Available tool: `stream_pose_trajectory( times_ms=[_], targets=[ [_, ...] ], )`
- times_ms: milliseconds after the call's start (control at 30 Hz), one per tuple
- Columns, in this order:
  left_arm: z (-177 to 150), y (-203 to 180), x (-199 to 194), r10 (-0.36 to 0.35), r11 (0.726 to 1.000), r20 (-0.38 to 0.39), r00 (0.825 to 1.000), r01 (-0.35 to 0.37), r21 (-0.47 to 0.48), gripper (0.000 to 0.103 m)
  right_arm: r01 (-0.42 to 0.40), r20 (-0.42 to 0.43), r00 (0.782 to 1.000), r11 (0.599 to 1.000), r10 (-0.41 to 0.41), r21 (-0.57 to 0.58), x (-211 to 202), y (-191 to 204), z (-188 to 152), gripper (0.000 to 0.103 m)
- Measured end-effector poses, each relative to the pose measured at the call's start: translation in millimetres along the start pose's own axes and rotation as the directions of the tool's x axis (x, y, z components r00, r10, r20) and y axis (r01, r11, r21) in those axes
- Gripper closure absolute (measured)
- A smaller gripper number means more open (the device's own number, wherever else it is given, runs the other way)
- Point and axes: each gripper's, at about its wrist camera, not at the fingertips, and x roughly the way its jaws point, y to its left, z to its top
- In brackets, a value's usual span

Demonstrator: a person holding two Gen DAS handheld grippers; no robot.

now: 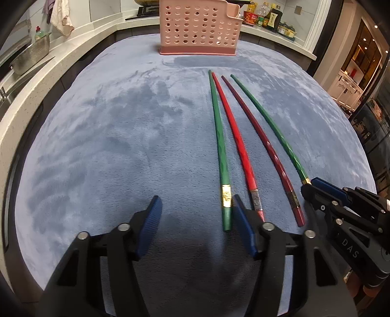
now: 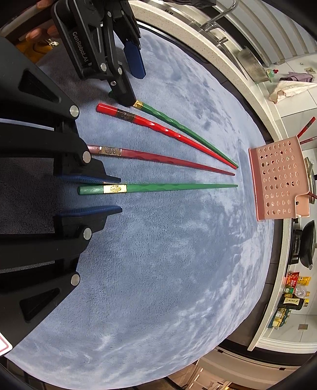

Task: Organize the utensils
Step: 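Grasp a green chopstick with the left tool while the right tool grasps another green one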

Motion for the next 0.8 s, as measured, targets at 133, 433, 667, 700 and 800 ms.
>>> stream_pose_trajectory(
  times_ms=[133, 433, 667, 700, 800],
  targets=[
    [1, 5, -1, -0.005, 1.0, 0.007, 1.0, 0.005, -0.02, 0.068, -0.002, 0.0, 1.0, 1.0, 0.002, 0.001, 0, 0, 0, 0.087],
    [3, 10, -6, -0.037, 0.999, 0.015, 0.999, 0.038, -0.03, 0.094, -0.007, 0.006, 1.0, 1.0, 0.007, -0.008, -4, 1, 0, 0.095],
    [8, 12, -22, -0.04, 0.998, 0.051, 0.998, 0.042, -0.035, 0.094, -0.006, 0.039, 0.999, 1.0, 0.007, -0.006, -19, -5, 6, 0.095],
    [9, 12, -25, -0.04, 0.998, 0.06, 0.997, 0.042, -0.037, 0.094, -0.008, 0.044, 0.999, 1.0, 0.008, -0.003, -21, -7, 7, 0.095],
    [16, 12, -39, -0.045, 0.998, 0.094, 0.995, 0.049, -0.04, 0.094, -0.01, 0.074, 0.997, 1.0, 0.01, 0.004, -34, -11, 15, 0.095]
  ],
)
